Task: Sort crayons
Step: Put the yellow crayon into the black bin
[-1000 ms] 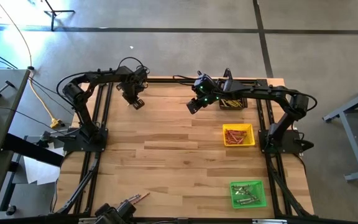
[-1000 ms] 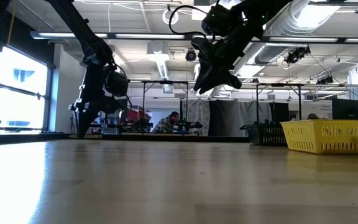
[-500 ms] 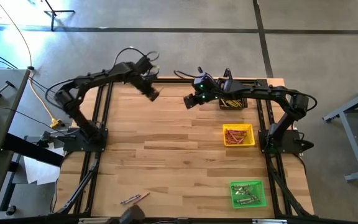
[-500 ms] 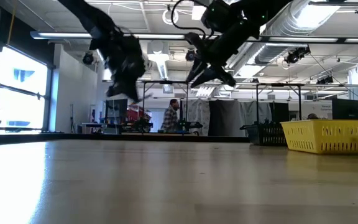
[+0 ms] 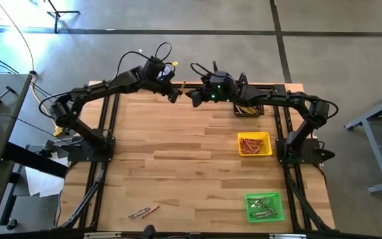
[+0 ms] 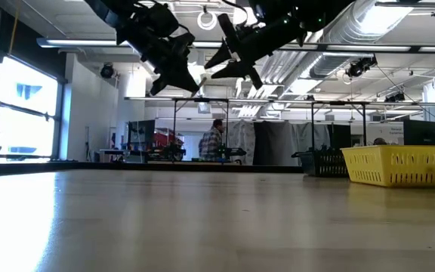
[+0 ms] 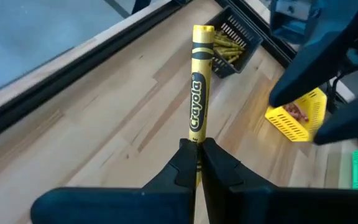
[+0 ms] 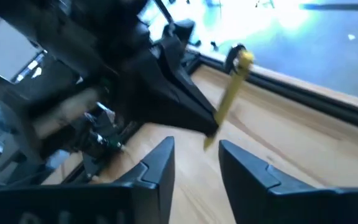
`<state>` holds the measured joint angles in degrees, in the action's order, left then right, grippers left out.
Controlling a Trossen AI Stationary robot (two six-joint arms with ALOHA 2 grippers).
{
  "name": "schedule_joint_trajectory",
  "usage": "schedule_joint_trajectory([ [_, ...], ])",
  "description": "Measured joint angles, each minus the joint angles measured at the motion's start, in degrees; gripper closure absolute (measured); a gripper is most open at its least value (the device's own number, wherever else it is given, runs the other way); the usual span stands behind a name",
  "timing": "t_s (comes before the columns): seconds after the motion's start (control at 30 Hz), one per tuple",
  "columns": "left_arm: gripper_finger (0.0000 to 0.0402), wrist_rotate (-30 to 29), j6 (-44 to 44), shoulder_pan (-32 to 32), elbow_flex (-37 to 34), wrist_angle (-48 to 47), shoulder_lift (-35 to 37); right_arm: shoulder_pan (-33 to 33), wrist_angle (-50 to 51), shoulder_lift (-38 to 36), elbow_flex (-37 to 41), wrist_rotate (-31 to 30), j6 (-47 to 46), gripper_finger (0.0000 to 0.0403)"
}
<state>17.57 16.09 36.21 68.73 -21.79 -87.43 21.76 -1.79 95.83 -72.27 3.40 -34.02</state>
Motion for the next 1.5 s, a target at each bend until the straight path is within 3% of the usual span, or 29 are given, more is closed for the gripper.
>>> schedule_joint_trajectory([
  [0.27,0.0401,0.20,1.80,-2.54,-0.02,3.86,-0.59,0.00,-2.63,0.00,0.00,-3.16,-1.68,0.0252],
  [0.87,0.0401,0.37,1.81,-5.74,-0.02,5.41,-0.58,-0.15,-2.28,0.00,0.00,-4.85,-2.42,0.0249],
  [1.03,0.0401,0.35,1.80,-6.05,-0.02,5.41,-0.58,-0.15,-2.07,0.00,0.00,-4.91,-7.32,0.0251],
  [1.17,0.0401,0.20,1.77,-6.05,-0.02,5.72,-0.58,-0.15,-1.39,0.00,0.00,-4.92,-8.67,0.0279],
  [1.37,0.0384,-1.99,1.68,-6.05,-0.06,8.56,-0.58,0.00,-0.21,0.00,0.00,-4.96,-9.16,0.0385],
  [1.5,0.0363,-2.41,0.98,-6.05,-0.07,9.34,-0.57,0.30,0.67,-0.02,0.00,-4.44,-9.49,0.0382],
])
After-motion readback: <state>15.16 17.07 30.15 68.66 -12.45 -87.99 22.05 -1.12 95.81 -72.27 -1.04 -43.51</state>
